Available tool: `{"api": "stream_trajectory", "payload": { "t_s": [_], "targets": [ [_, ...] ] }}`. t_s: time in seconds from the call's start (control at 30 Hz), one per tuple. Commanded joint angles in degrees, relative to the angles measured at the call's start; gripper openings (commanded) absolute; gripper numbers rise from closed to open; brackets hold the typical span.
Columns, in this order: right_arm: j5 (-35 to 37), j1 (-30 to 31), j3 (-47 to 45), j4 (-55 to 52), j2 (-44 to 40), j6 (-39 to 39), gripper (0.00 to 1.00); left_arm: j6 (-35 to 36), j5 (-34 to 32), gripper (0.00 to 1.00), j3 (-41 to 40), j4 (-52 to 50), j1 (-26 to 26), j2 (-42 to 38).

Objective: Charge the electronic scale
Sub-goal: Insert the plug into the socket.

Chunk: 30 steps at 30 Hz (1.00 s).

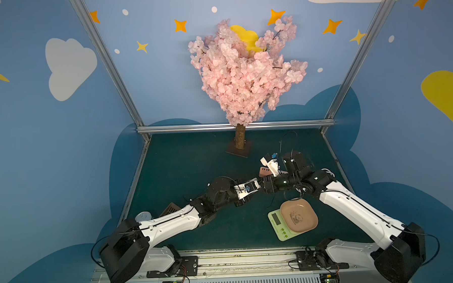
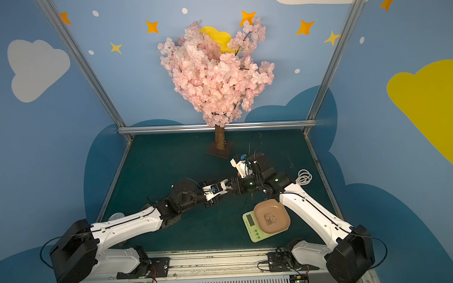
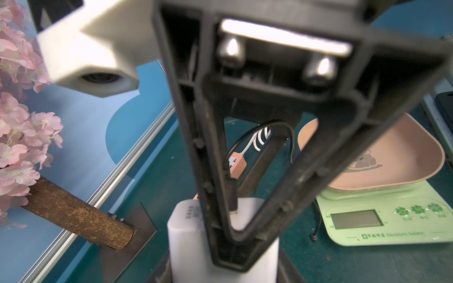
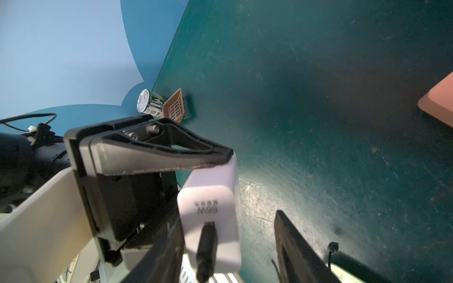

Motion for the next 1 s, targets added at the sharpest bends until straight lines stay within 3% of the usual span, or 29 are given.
{"api": "stream_trajectory", "payload": {
  "t_s": [0.0, 0.3, 0.43, 0.5, 0.6, 0.7, 0.97],
  "targets": [
    [-0.9, 0.4, 0.2, 1.5, 0.6, 0.8, 0.52, -0.9, 0.4, 0.36, 1.8, 1.7, 0.0, 0.6],
    [-1.7, 0.5, -0.5, 3.5, 1.5, 1.3, 0.23, -1.3, -0.2, 0.38, 1.7, 2.4, 0.1, 1.0],
    [-1.7, 0.5, -0.2, 3.8, 2.6, 1.3, 0.14, -1.3, -0.5, 0.41, 1.2, 3.2, 0.1, 1.0],
    [-1.6, 0.5, 0.1, 3.7, 3.0, 1.2, 0.11, -1.4, -1.2, 0.50, 0.9, 3.6, 0.0, 0.9],
    [-0.1, 0.5, 0.6, 2.8, 3.2, 0.8, 0.10, -1.5, -2.8, 0.71, -0.5, 6.5, 0.1, 0.1],
    [5.3, 0.2, 2.3, -0.6, 3.6, 0.1, 0.09, -1.3, -4.1, 0.82, -2.4, 8.7, 0.0, -1.2],
    [29.2, -2.0, 8.3, -9.4, 7.7, 1.5, 0.08, -2.2, -5.9, 0.86, -5.3, 8.9, 0.0, -4.8]
  ]
}}
